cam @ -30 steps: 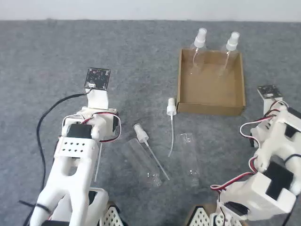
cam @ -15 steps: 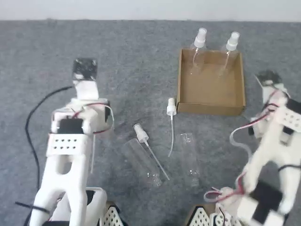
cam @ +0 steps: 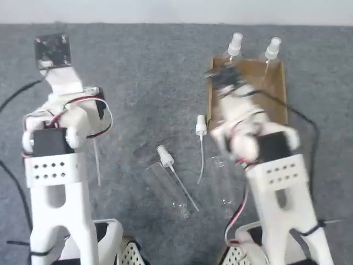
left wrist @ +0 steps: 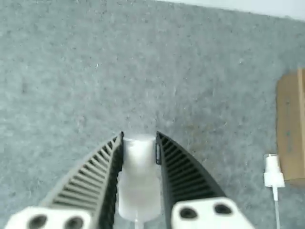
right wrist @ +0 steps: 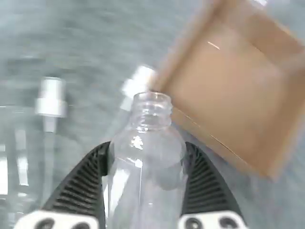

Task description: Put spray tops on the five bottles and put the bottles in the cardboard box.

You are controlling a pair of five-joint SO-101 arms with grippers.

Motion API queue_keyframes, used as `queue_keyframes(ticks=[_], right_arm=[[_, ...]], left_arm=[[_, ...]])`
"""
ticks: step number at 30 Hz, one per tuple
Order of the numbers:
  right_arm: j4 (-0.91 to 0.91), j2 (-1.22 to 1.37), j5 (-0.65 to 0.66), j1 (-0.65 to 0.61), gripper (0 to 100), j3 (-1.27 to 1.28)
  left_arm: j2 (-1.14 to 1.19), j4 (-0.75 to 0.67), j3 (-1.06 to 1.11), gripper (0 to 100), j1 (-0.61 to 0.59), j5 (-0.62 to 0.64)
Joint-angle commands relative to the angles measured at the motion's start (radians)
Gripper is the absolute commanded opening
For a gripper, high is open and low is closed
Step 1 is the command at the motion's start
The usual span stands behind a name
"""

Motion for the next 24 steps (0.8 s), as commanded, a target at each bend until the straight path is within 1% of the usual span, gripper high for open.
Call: queue_keyframes(ticks=[1, 5, 8, 13, 17, 21, 24], right_arm=[[-0.113, -0.042, -0.032, -0.133, 0.6, 0.038], [-0.257, -0.042, -0.032, -0.199, 0.6, 0.112], [-0.320, -0.042, -0.032, -0.222, 0.6, 0.146], [-0.395, -0.042, -0.023, -0.255, 0.9, 0.163], [-0.407, -0.042, -0.025, -0.266, 0.9, 0.163], [-0.414, -0.044, -0.031, -0.329, 0.7, 0.170], [-0.512, -0.044, -0.032, -0.394, 0.6, 0.226]], left_arm=[[-0.061, 0.055, -0.117, 1, -0.008, 0.012], [-0.189, 0.061, -0.105, 1, -0.006, 0.012], [-0.301, 0.054, -0.090, 1, 0.002, 0.012], [-0.374, -0.054, -0.091, 1, 0.002, 0.020], [-0.381, -0.135, -0.091, 1, 0.002, 0.124], [-0.382, -0.241, -0.091, 1, 0.003, 0.190], [-0.377, -0.298, -0.091, 1, 0.012, 0.252]])
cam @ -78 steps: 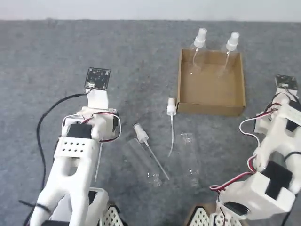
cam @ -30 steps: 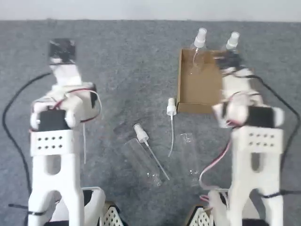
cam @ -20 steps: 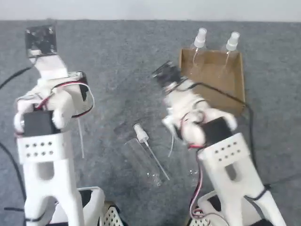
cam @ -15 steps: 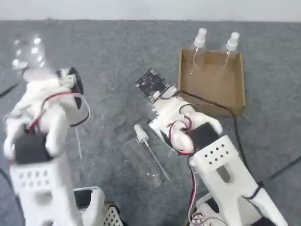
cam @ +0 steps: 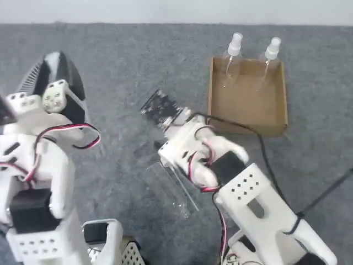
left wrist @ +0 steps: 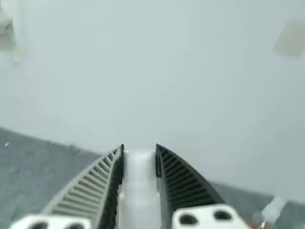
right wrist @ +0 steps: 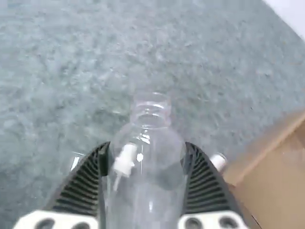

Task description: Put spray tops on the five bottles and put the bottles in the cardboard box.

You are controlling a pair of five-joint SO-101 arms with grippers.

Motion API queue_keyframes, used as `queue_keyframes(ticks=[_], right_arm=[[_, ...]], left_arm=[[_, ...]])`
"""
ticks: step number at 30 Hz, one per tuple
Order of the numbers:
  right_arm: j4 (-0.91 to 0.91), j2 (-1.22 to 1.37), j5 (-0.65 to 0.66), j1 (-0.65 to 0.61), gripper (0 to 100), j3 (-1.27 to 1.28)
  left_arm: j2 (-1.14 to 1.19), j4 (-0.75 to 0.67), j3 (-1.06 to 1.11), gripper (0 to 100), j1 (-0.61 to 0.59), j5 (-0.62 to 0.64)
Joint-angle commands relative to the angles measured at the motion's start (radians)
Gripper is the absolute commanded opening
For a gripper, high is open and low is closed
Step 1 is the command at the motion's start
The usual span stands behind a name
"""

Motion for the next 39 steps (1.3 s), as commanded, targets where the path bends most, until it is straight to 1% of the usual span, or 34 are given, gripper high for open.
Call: queue_keyframes(ticks=[1, 4, 7, 14, 20, 23, 26, 29, 33, 39], right_arm=[[-0.142, -0.042, -0.012, -0.070, 0.6, 0.060], [-0.311, -0.058, -0.018, -0.102, 0.6, 0.170], [-0.400, -0.127, -0.054, -0.102, 0.6, 0.255], [-0.383, -0.314, -0.064, -0.105, 0.6, 0.339], [-0.383, -0.328, -0.064, -0.130, 0.6, 0.371], [-0.383, -0.335, -0.064, -0.136, 0.6, 0.376], [-0.383, -0.335, -0.064, -0.136, 0.6, 0.376], [-0.383, -0.335, -0.064, -0.136, 0.6, 0.377], [-0.383, -0.335, -0.064, -0.133, 0.6, 0.377], [-0.383, -0.337, -0.060, -0.133, 0.6, 0.377]], left_arm=[[-0.014, -0.109, -0.027, 1, 0.031, 0.092], [-0.015, -0.137, -0.027, 1, 0.086, 0.097], [-0.011, -0.144, -0.019, 1, 0.112, 0.095], [-0.009, -0.255, 0.096, 1, 0.123, 0.098], [-0.009, -0.318, 0.137, 1, 0.203, 0.098], [0.002, -0.331, 0.137, 1, 0.212, 0.097], [0.083, -0.381, 0.142, 1, 0.206, 0.095], [0.140, -0.365, 0.142, 1, 0.207, 0.097], [0.133, -0.338, 0.165, 1, 0.226, 0.100], [0.066, -0.341, 0.297, 1, 0.232, 0.098]])
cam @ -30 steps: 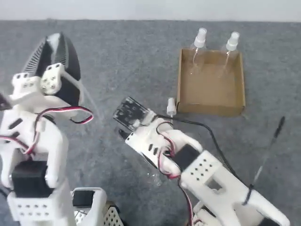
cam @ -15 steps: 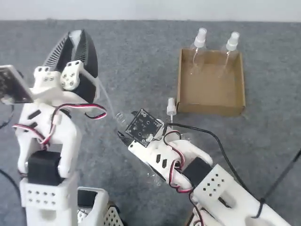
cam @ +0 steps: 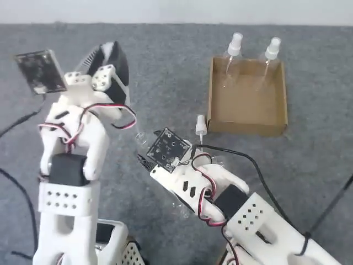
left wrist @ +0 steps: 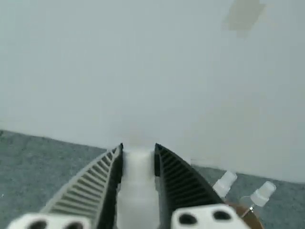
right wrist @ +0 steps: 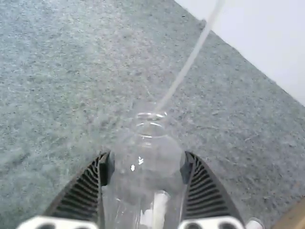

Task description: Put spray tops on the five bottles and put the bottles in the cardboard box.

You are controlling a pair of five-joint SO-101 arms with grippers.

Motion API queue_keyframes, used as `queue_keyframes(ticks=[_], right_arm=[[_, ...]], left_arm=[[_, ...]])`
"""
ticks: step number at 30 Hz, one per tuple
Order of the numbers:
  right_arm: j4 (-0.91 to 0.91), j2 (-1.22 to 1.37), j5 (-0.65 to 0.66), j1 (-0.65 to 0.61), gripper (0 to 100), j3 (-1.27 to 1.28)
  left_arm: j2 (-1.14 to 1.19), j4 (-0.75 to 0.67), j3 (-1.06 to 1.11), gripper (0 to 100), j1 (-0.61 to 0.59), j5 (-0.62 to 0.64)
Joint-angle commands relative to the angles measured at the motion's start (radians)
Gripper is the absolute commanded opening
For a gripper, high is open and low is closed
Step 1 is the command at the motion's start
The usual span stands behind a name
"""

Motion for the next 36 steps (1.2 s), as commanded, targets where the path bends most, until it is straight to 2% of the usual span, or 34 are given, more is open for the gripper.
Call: queue_keyframes(ticks=[1, 9, 12, 17, 19, 23, 33, 36], right_arm=[[-0.022, -0.056, -0.008, -0.008, 0.6, -0.005], [0.064, -0.171, -0.012, -0.008, 0.6, -0.005], [0.068, -0.206, -0.015, -0.007, 0.6, -0.002], [-0.027, -0.206, -0.020, 0.018, 0.6, 0.061], [-0.061, -0.211, -0.083, 0.050, 0.6, 0.074], [-0.105, -0.216, -0.221, 0.119, 0.6, 0.077], [-0.124, -0.216, -0.229, 0.134, 0.6, 0.080], [-0.119, -0.216, -0.229, 0.134, 0.6, 0.080]], left_arm=[[-0.094, 0.000, 0.077, 1, 0.011, 0.008], [-0.293, 0.005, 0.232, 1, 0.014, 0.005], [-0.321, 0.008, 0.280, 1, 0.066, 0.005], [-0.339, 0.109, 0.271, 1, 0.186, 0.006], [-0.353, 0.144, 0.269, 1, 0.203, 0.006], [-0.368, 0.169, 0.272, 1, 0.203, 0.006], [-0.362, 0.155, 0.308, 2, 0.209, 0.002], [-0.361, 0.155, 0.302, 10, 0.209, -0.029]])
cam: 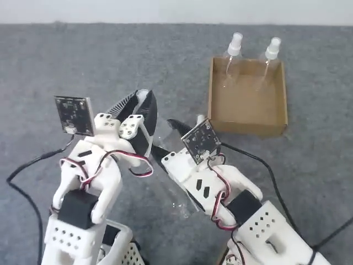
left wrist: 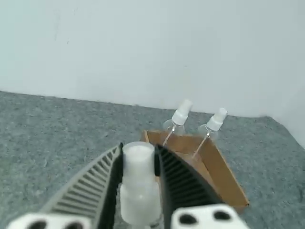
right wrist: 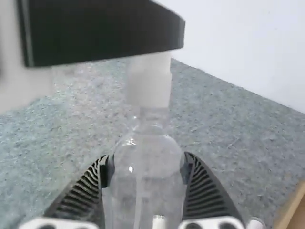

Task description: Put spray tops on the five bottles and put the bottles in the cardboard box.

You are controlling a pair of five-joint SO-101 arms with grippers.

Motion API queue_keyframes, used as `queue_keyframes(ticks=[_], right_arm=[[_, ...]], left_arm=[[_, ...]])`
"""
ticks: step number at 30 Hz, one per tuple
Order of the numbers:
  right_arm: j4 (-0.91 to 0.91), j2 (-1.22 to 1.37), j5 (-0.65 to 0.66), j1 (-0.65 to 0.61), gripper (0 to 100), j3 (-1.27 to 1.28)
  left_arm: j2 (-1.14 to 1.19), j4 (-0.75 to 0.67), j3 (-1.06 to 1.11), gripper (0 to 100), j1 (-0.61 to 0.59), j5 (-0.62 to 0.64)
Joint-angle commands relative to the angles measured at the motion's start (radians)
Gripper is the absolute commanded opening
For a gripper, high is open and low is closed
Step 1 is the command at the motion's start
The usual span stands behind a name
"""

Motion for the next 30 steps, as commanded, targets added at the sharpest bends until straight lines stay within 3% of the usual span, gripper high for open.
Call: queue_keyframes(ticks=[1, 10, 19, 24, 30], right_arm=[[-0.022, -0.047, -0.012, 0.030, 0.6, -0.009], [-0.019, -0.039, -0.012, 0.030, 0.6, -0.008], [-0.030, -0.047, -0.012, 0.030, 0.6, 0.018], [-0.030, -0.047, -0.011, 0.030, 0.6, 0.020], [-0.027, -0.047, -0.011, 0.030, 0.6, 0.020]], left_arm=[[-0.003, -0.011, -0.010, 13, 0.000, -0.044], [0.006, 0.051, -0.193, 15, -0.009, -0.097], [0.315, 0.057, -0.346, 15, -0.187, -0.098], [0.417, 0.058, -0.320, 15, -0.161, -0.163], [0.384, 0.054, -0.225, 15, -0.061, -0.203]])
